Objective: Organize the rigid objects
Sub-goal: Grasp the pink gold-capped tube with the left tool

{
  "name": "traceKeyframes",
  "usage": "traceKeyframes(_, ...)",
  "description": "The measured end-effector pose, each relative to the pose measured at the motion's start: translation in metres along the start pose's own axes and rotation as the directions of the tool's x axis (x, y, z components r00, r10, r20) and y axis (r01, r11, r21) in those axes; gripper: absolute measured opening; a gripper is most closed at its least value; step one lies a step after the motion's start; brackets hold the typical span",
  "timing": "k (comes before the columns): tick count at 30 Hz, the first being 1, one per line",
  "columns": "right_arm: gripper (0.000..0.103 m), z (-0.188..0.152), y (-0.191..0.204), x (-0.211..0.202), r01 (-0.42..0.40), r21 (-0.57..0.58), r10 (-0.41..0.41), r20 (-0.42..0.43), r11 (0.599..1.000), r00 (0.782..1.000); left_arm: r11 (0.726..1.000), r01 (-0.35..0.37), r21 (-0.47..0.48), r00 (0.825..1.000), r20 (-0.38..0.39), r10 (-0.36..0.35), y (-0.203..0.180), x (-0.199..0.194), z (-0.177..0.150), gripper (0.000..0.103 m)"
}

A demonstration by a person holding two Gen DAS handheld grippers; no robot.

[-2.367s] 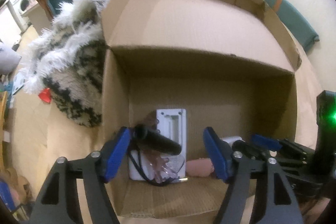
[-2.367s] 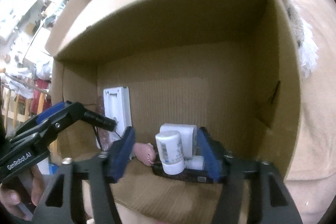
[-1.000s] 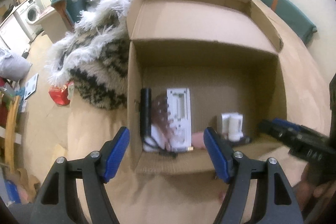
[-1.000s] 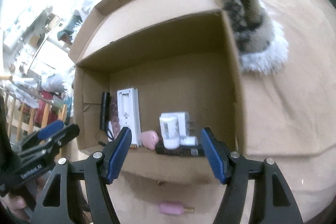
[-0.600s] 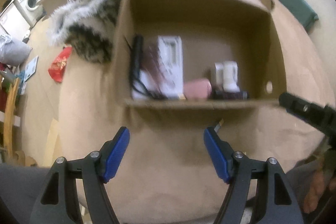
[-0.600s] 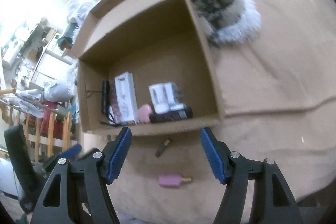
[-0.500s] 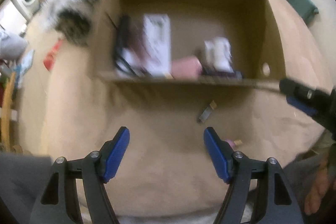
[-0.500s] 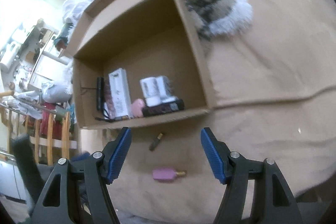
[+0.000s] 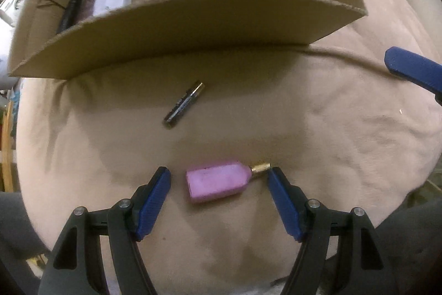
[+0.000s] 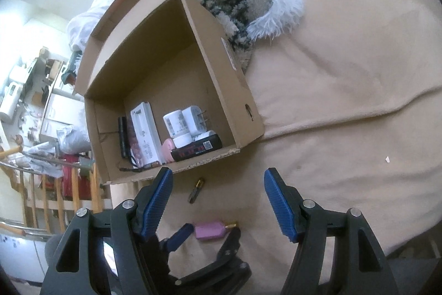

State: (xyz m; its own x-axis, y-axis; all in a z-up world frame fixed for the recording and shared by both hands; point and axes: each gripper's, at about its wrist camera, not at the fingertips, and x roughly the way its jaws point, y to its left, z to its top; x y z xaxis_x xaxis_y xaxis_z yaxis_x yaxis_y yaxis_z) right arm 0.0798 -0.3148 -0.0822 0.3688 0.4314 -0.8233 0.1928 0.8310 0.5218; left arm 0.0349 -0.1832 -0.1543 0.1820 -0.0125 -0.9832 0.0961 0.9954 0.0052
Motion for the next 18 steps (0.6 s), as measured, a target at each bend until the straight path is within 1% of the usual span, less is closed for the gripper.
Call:
traceKeyframes(1, 0.072, 0.000, 0.001, 0.001, 0.001, -0.003, -0.001, -0.004, 1.000, 1.000, 1.000, -0.006, 0.000, 1.000, -0.003, 0.006, 0.001, 0.002, -0.001, 0.055)
traceKeyframes(2, 0.072, 0.000, 0.002, 0.002, 0.003, -0.008, -0.003, -0.007, 1.000, 1.000, 1.000, -0.003, 0.006, 1.000, -0.009, 0.003, 0.003, 0.003, -0.002, 0.048)
traceKeyframes(4, 0.072, 0.000, 0.005, 0.004, 0.003, -0.014, -0.003, -0.010, 1.000, 1.000, 1.000, 0.012, 0.024, 1.000, -0.013, -0.012, 0.006, 0.004, -0.001, 0.041)
traceKeyframes(7, 0.072, 0.000, 0.011, 0.007, 0.005, -0.027, -0.006, -0.013, 1.000, 1.000, 0.998, 0.041, 0.050, 0.998, -0.044, -0.038, 0.010, 0.001, 0.000, 0.041)
traceKeyframes(9, 0.072, 0.000, 0.014, 0.009, 0.013, -0.042, -0.014, -0.016, 0.999, 1.000, 0.998, 0.041, 0.056, 0.998, -0.057, -0.038, 0.018, 0.000, 0.003, 0.041)
traceKeyframes(12, 0.072, -0.002, 0.018, 0.012, 0.038, -0.064, -0.039, -0.018, 0.997, 0.999, 0.998, 0.018, 0.063, 0.998, -0.064, -0.014, 0.034, -0.005, 0.005, 0.041)
traceKeyframes(15, 0.072, -0.002, 0.018, 0.014, 0.049, -0.069, -0.051, -0.026, 0.996, 0.998, 0.998, -0.002, 0.058, 0.996, -0.088, 0.007, 0.056, -0.006, 0.004, 0.041)
traceKeyframes(18, 0.072, -0.004, 0.024, 0.017, 0.041, -0.092, -0.044, -0.041, 0.995, 0.998, 1.000, -0.019, 0.018, 0.996, -0.092, 0.021, 0.084, -0.013, 0.004, 0.041)
